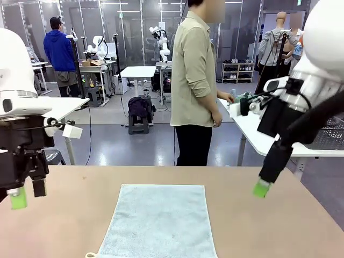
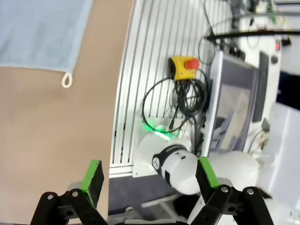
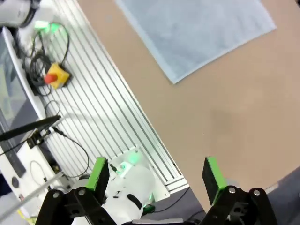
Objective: Fold the towels and place them in the basket.
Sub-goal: When a person lays out a Towel with hook on the table, fold it in half twice.
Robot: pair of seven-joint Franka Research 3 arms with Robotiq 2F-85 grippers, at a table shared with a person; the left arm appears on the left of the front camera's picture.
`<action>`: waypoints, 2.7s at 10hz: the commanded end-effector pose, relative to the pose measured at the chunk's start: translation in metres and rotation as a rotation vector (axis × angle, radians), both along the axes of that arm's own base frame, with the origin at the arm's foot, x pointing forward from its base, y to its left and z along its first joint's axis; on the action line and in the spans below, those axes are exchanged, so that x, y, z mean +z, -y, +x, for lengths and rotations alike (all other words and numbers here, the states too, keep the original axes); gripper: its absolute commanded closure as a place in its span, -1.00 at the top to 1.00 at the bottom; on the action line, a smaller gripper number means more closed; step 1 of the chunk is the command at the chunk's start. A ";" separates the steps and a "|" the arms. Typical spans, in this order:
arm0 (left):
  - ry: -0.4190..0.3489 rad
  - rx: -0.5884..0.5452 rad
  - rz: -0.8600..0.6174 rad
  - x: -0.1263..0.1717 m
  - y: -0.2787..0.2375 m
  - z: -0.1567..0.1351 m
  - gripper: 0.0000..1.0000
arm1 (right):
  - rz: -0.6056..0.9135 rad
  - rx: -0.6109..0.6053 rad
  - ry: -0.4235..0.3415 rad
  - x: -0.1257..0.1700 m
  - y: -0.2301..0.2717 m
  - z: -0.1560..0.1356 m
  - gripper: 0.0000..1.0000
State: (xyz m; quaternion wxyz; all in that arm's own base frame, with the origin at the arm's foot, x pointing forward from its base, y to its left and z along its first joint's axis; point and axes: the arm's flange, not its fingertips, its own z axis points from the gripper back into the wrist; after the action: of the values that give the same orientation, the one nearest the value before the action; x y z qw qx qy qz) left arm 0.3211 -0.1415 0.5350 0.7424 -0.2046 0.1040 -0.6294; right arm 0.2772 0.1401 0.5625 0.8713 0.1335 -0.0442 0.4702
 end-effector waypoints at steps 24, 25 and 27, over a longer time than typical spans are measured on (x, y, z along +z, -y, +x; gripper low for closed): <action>0.520 -0.358 0.124 -0.043 0.069 -0.026 1.00 | -0.216 0.408 0.012 -0.062 -0.053 0.023 1.00; 0.545 -0.362 0.096 -0.058 0.068 -0.026 1.00 | -0.223 0.447 0.045 -0.076 -0.062 0.022 1.00; 0.593 -0.356 0.081 -0.090 0.070 -0.027 1.00 | -0.189 0.488 0.050 -0.101 -0.077 0.017 1.00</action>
State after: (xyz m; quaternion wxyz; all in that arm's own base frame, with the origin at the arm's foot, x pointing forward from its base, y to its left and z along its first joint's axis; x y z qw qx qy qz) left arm 0.2972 -0.2118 0.4622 0.6298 0.0199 -0.0349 -0.7757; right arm 0.2959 0.2141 0.4763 0.7532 0.0394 0.0212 0.6562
